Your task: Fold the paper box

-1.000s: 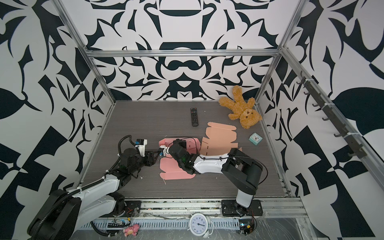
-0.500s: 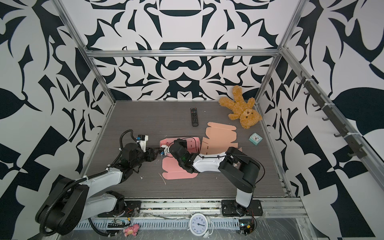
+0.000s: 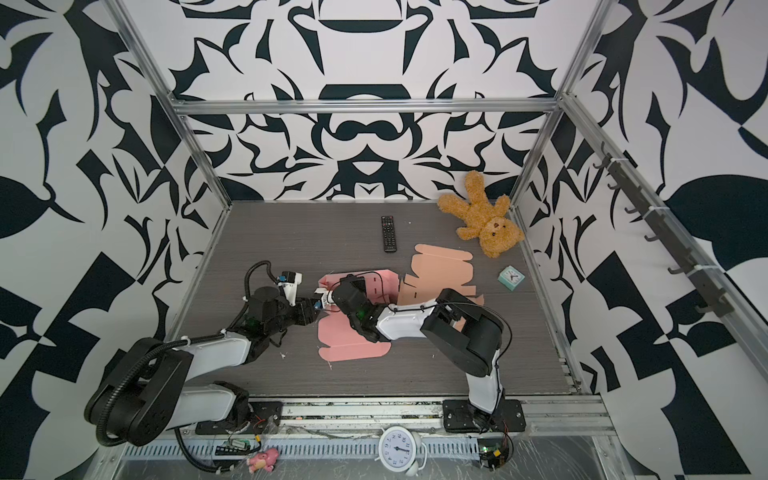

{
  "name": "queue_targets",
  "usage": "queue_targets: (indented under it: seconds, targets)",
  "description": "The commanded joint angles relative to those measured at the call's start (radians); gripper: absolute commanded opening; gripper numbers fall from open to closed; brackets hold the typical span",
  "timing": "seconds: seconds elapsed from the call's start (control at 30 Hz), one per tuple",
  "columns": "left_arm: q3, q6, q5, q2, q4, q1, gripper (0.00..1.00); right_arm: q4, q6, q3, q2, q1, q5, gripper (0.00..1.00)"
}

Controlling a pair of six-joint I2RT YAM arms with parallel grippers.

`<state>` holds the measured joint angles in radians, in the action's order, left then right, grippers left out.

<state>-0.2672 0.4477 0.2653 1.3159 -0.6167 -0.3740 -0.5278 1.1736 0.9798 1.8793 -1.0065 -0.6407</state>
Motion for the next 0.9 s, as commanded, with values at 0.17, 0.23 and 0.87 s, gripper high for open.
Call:
queue_targets:
  seconds: [0.17, 0.23, 0.87]
  targets:
    - [0.02, -0.01, -0.017, -0.005, -0.085, 0.003, 0.6, -0.004, -0.004, 0.027, -0.074, 0.027, 0.101, 0.0]
    - [0.004, -0.022, -0.024, 0.016, -0.095, 0.003, 0.6, 0.043, -0.027, 0.041, -0.088, 0.038, 0.123, 0.0]
    - [-0.07, -0.075, 0.004, 0.185, -0.253, 0.003, 0.6, 0.229, -0.09, 0.111, -0.075, 0.062, 0.155, 0.0]
